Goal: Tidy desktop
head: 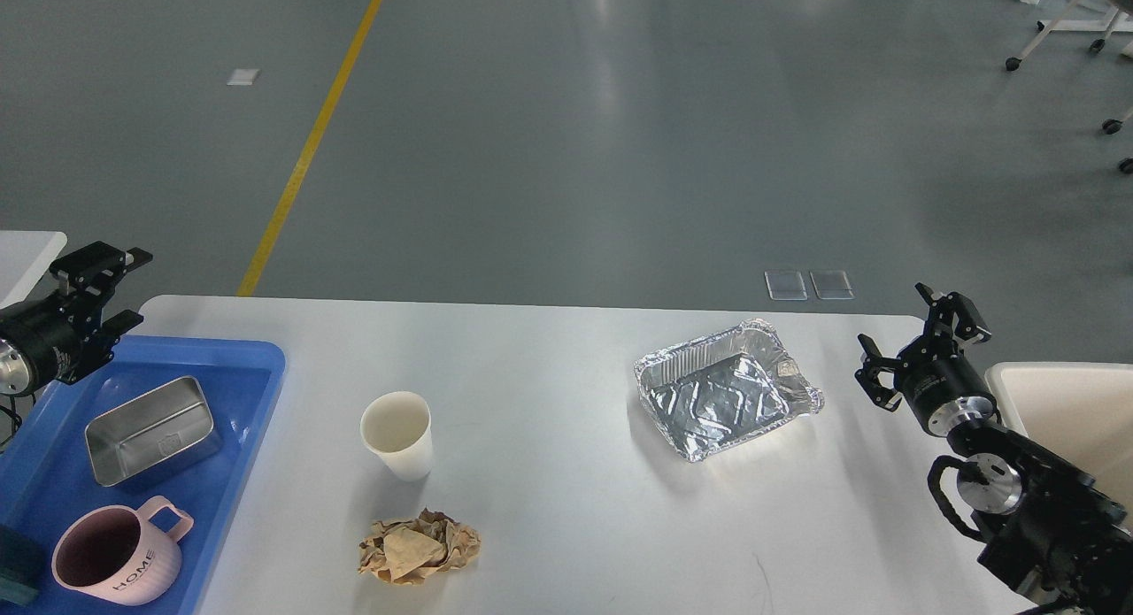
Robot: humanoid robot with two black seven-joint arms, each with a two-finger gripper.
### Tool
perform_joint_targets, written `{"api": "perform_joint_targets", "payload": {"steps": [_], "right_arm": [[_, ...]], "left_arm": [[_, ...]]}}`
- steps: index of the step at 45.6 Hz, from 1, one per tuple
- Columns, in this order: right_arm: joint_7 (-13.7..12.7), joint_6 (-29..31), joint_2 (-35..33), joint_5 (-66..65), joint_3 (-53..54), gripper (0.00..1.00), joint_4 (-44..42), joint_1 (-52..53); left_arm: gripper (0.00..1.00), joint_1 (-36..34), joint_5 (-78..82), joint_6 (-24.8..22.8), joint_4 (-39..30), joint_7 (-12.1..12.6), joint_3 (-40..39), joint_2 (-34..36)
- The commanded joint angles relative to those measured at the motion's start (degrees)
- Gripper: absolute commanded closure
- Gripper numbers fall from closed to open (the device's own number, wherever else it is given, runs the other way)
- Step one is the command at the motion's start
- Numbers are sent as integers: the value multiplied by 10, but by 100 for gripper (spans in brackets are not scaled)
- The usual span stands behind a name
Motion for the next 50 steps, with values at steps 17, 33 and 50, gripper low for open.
{"api": "perform_joint_targets", "payload": {"steps": [17,33,50], "right_arm": [[0,0,-4,0,0,0,0,7],[-1,-2,-8,0,1,0,-1,16],[-5,-4,-45,0,1,0,0,27]], "left_arm": [[3,8,-2,-91,-166,4,-126,15],[3,6,-150,132,-161,14,-187,-45],[2,-71,-293,174,-54,10,-187,-205]]}}
